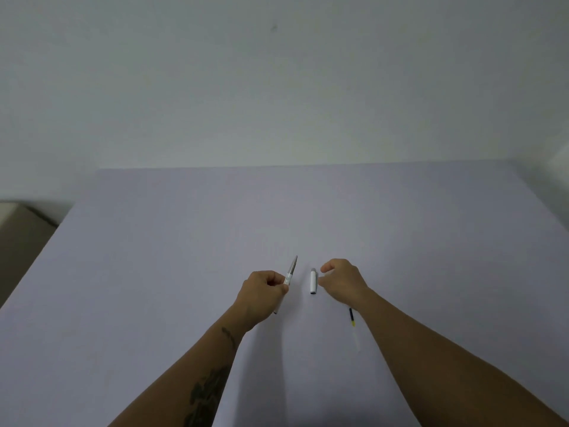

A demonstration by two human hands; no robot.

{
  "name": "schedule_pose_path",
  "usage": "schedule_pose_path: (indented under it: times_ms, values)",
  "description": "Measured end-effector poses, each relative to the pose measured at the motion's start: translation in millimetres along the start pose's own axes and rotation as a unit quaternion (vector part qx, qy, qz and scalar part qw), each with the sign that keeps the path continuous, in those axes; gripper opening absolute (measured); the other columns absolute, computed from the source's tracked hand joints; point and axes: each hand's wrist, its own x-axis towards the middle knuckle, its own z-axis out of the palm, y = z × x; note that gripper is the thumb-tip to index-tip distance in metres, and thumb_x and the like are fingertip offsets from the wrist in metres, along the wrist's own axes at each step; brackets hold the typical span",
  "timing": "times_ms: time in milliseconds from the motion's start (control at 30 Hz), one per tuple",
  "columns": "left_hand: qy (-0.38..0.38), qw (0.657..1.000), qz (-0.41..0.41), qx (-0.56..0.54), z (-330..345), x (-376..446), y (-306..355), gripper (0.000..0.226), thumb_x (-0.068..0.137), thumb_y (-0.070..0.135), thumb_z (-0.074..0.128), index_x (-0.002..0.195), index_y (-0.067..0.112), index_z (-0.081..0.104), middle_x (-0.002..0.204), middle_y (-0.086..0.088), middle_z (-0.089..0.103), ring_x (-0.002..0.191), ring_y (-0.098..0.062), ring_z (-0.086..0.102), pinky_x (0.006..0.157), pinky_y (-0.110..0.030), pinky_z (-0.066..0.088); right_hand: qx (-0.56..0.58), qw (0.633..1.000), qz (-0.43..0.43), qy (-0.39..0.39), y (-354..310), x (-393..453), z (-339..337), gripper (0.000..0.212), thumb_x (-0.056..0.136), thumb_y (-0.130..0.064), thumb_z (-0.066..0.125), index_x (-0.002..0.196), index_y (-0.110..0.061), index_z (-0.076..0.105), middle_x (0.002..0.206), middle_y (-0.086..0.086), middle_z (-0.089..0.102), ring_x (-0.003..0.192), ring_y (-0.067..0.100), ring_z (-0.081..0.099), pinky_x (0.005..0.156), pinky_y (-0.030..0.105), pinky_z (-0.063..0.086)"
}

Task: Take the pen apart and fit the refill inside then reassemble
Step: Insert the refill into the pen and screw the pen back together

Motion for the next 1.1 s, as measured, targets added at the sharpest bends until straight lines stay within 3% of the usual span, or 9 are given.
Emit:
schedule_pose_path:
  times_ms: [67,233,367,467,533,600,733,833,1100]
  values:
    - [0.004,1.000,-0.015,0.000,3,4,-1,0.011,0.088,0.018,0.063,0.085,0.015,0.073,0.074,0.002,0.065,0.062,-0.011,0.054,0.055,-0.021,0.045,-0.048,0.999,-0.015,0.013,-2,8,10,0.027,0.088,-0.029,0.061,0.108,-0.011,0.065,0.096,0.001,0.062,0.090,0.024,0.062,0.082,0.035,0.053]
    - [0.002,0.999,-0.046,-0.004,9,10,-4,0.010,0.085,0.011,0.064,0.088,0.015,0.073,0.082,-0.001,0.069,0.071,-0.014,0.060,0.062,-0.022,0.049,-0.138,0.990,-0.036,-0.001,-12,22,26,0.027,0.083,-0.031,0.059,0.101,-0.014,0.050,0.108,0.009,0.062,0.092,0.031,0.060,0.070,0.031,0.041]
    - [0.014,0.998,-0.057,-0.010,13,13,-6,0.008,0.083,0.010,0.070,0.086,0.017,0.073,0.078,0.002,0.067,0.066,-0.010,0.059,0.050,-0.014,0.045,-0.194,0.979,-0.058,0.010,-14,24,35,0.035,0.082,-0.025,0.061,0.109,-0.011,0.043,0.108,0.011,0.061,0.099,0.034,0.062,0.069,0.032,0.040]
    - [0.016,0.998,-0.060,-0.017,14,14,-6,0.008,0.081,0.010,0.073,0.083,0.017,0.070,0.075,0.001,0.064,0.062,-0.010,0.057,0.045,-0.012,0.044,-0.186,0.981,-0.051,-0.003,-13,25,32,0.032,0.075,-0.018,0.057,0.099,-0.014,0.037,0.093,0.005,0.053,0.088,0.031,0.059,0.065,0.031,0.041]
    - [0.015,0.998,-0.063,-0.023,14,13,-7,0.008,0.080,0.009,0.074,0.084,0.015,0.070,0.073,0.000,0.062,0.060,-0.012,0.056,0.048,-0.018,0.047,-0.122,0.991,-0.048,-0.015,-12,26,28,0.028,0.074,-0.016,0.055,0.098,-0.016,0.042,0.088,0.000,0.052,0.078,0.024,0.055,0.059,0.028,0.039]
    - [0.013,0.997,-0.065,-0.027,12,10,-7,0.009,0.079,0.008,0.074,0.084,0.014,0.069,0.072,-0.001,0.061,0.060,-0.014,0.054,0.051,-0.023,0.050,0.025,0.999,-0.032,-0.012,-13,24,21,0.024,0.076,-0.013,0.056,0.098,-0.018,0.051,0.091,0.003,0.064,0.078,0.020,0.062,0.058,0.028,0.046]
    - [0.014,0.998,-0.055,-0.017,6,4,-7,0.010,0.078,0.009,0.074,0.085,0.014,0.070,0.074,-0.002,0.061,0.064,-0.016,0.054,0.062,-0.031,0.051,0.267,0.963,0.009,0.020,-32,14,4,0.025,0.079,-0.004,0.057,0.098,-0.021,0.060,0.095,0.009,0.073,0.070,0.018,0.070,0.066,0.035,0.060]
    - [0.012,0.999,-0.042,-0.017,1,-2,-7,0.010,0.078,0.009,0.074,0.084,0.015,0.069,0.074,-0.002,0.061,0.065,-0.017,0.054,0.064,-0.031,0.050,0.305,0.952,-0.008,0.022,-47,0,-4,0.026,0.082,-0.003,0.057,0.102,-0.020,0.061,0.093,0.007,0.073,0.063,0.012,0.067,0.059,0.028,0.057]
    - [-0.010,1.000,-0.011,-0.007,-19,-24,-10,0.008,0.082,0.009,0.072,0.090,0.011,0.070,0.074,-0.003,0.062,0.060,-0.012,0.054,0.049,-0.017,0.044,0.295,0.955,-0.040,0.023,-66,-46,3,0.026,0.085,-0.005,0.058,0.105,-0.021,0.061,0.093,0.004,0.072,0.071,0.013,0.069,0.061,0.024,0.056]
